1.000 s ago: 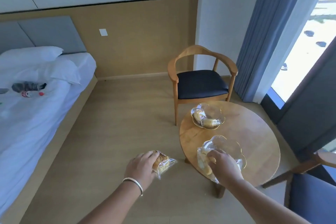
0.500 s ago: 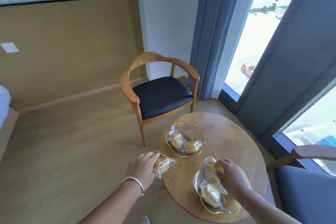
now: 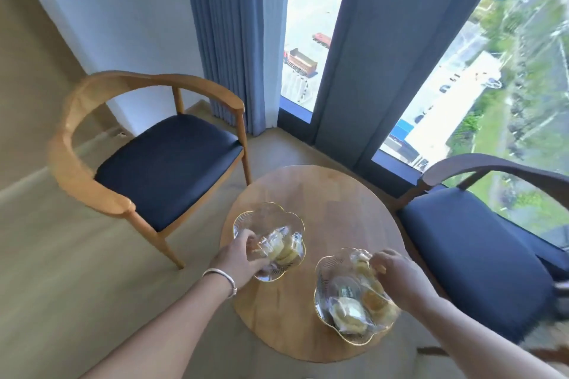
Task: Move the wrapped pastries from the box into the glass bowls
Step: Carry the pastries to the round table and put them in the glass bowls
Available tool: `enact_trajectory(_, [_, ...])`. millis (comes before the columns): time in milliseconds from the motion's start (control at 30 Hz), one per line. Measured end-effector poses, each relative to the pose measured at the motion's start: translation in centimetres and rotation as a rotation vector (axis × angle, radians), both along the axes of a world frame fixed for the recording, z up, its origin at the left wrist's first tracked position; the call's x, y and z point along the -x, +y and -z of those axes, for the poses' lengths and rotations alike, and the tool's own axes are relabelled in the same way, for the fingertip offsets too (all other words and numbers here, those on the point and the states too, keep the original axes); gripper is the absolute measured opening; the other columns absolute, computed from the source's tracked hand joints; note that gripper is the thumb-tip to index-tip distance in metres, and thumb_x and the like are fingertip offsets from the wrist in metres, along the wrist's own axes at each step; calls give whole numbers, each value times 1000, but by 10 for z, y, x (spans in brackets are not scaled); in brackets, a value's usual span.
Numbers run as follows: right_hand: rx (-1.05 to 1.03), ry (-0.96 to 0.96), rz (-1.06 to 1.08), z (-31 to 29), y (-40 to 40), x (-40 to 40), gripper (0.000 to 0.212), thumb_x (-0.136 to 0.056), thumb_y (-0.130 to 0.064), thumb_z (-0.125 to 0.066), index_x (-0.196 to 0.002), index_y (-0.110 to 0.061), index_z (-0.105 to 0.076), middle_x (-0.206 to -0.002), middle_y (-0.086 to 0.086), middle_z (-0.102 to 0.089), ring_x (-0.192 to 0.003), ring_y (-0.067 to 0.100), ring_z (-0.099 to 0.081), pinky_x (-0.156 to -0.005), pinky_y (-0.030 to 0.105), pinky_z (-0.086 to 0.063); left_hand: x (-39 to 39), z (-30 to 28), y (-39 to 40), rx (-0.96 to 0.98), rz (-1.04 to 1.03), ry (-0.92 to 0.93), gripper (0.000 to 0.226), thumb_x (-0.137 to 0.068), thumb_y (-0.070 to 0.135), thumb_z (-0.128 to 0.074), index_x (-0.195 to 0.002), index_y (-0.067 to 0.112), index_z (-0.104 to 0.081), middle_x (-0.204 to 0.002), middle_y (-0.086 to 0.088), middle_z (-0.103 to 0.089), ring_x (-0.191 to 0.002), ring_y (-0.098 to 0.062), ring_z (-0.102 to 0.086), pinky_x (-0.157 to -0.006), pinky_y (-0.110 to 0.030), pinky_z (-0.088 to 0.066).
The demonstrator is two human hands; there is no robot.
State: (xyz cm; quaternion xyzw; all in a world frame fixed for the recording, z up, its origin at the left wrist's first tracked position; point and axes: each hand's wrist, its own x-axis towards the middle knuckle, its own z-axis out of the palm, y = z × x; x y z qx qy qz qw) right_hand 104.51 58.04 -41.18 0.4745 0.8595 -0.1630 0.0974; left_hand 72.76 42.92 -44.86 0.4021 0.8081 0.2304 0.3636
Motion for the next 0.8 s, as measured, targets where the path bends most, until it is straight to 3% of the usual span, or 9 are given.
enact_trajectory(100, [14, -4, 15, 13, 9, -6, 15, -86, -17, -66, -93, -30, -67, -96, -12, -63, -86, 12, -62, -76, 28, -52, 11, 17, 29, 5, -31, -79, 53, -65, 46, -80, -105, 36, -46, -110, 6, -58, -101, -17, -57, -92, -40, -48])
enact_trajectory(267, [34, -47, -51, 39, 28, -12, 16, -88, -12, -59, -87, -26, -66, -96, -9, -63, -84, 14, -62, -71, 25, -50, 26, 38, 68, 7, -96, -149, 47, -73, 39, -79, -109, 29, -52, -105, 9, -57, -96, -11, -55, -80, -29, -42])
enact_trajectory(467, [141, -111, -137, 66, 56, -13, 28, -82, -2, -58, -89, -28, -62, -96, -10, -60, -87, 19, -60, -70, 28, -47, 39, 60, 102, 70, 0, -66, 44, -82, 35, -71, -117, 14, -59, -106, -3, -60, -96, -19, -56, -82, -32, -44])
enact_trajectory(600, [183, -120, -181, 84, 71, -7, 31, -85, -2, -58, -100, -28, -64, -104, -11, -61, -95, 18, -60, -81, 31, -49, 46, 74, 121, 73, 20, -37, 44, -82, 30, -73, -117, 13, -53, -105, -2, -56, -94, -18, -53, -79, -30, -40])
enact_trajectory(700, [213, -111, -184, 99, 78, 1, 35, -85, 0, -59, -102, -29, -65, -108, -10, -62, -96, 17, -59, -81, 29, -47, 48, 85, 133, 87, 7, 6, 37, -81, 32, -73, -107, 17, -52, -100, -2, -58, -90, -20, -55, -74, -32, -41])
enact_trajectory(800, [236, -100, -187, 111, 84, 7, 37, -84, 2, -58, -103, -29, -65, -110, -9, -62, -98, 18, -59, -81, 28, -46, 49, 98, 140, 133, 35, 49, 33, -84, 36, -68, -110, 18, -57, -104, -2, -62, -94, -21, -58, -82, -35, -47])
